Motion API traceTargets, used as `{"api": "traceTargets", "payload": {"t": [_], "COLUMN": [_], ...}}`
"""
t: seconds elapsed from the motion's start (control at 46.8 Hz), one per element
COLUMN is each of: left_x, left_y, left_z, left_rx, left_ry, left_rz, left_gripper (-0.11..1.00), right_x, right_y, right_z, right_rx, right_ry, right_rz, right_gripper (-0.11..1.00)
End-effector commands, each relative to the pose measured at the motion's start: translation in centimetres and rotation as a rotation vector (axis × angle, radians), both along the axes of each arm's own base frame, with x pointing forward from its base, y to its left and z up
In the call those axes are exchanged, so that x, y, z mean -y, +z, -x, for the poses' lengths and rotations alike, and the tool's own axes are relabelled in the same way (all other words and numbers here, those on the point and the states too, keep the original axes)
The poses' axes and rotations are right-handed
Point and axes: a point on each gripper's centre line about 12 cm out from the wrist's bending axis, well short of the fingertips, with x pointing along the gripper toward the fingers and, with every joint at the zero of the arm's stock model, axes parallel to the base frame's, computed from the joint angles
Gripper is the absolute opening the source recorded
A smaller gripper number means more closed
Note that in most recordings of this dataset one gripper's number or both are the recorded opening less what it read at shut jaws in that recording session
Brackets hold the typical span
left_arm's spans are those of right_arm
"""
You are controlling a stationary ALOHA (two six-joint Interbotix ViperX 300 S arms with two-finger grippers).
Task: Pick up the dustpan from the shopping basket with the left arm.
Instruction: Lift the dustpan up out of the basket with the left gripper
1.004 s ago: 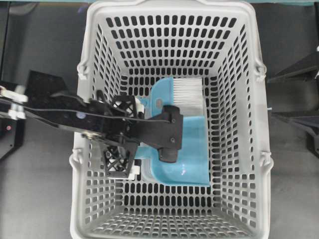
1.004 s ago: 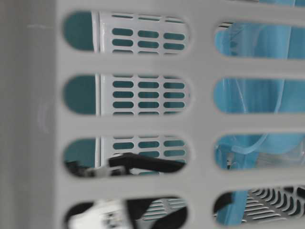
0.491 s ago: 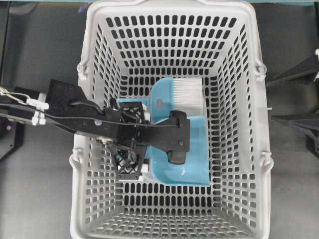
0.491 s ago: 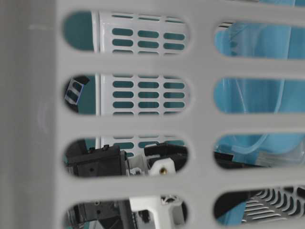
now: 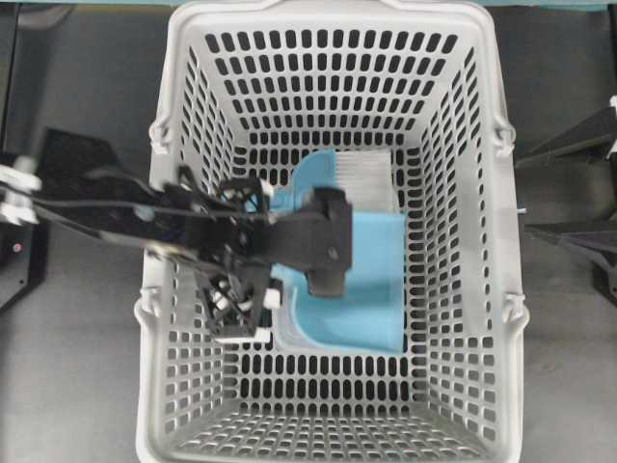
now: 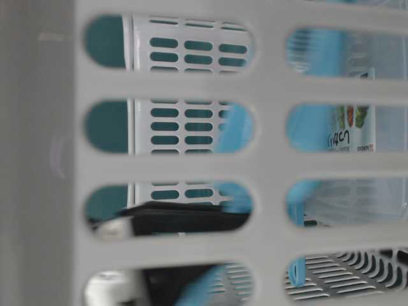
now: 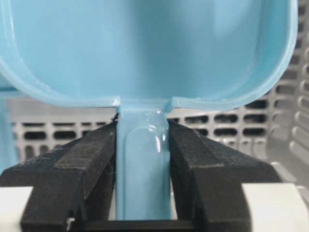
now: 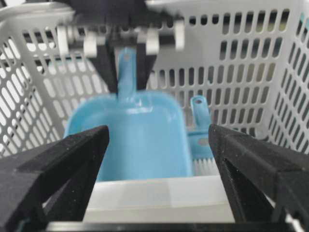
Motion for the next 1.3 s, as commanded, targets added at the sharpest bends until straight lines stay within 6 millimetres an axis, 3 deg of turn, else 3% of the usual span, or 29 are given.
{"api": "traceTargets", "payload": {"t": [0.0,0.299,0.513,1.282], "left_x": [-0.7,-2.2,-2.3,-2.2], "left_y": [4.2,10.8,11.1,11.0], "left_z": [0.6,3.9,5.8,5.0], "left_rx": [0.136,0.457,0.504,0.561], "left_ry": [0.012,0.035,0.035,0.032], "left_rz": [0.011,0.037,0.044,0.048], "left_gripper": [0.29,0.29,0.29,0.29], "right_x": [0.0,-0.1,-0.1,-0.1], "right_y": [0.4,0.5,0.6,0.1], "right_z": [-0.1,0.0,0.2,0.4], "right_rx": [0.015,0.023,0.032,0.024], "right_ry": [0.001,0.002,0.002,0.002], "right_rz": [-0.005,-0.008,-0.006,-0.008], "right_gripper": [0.79,0.79,0.79,0.79]}}
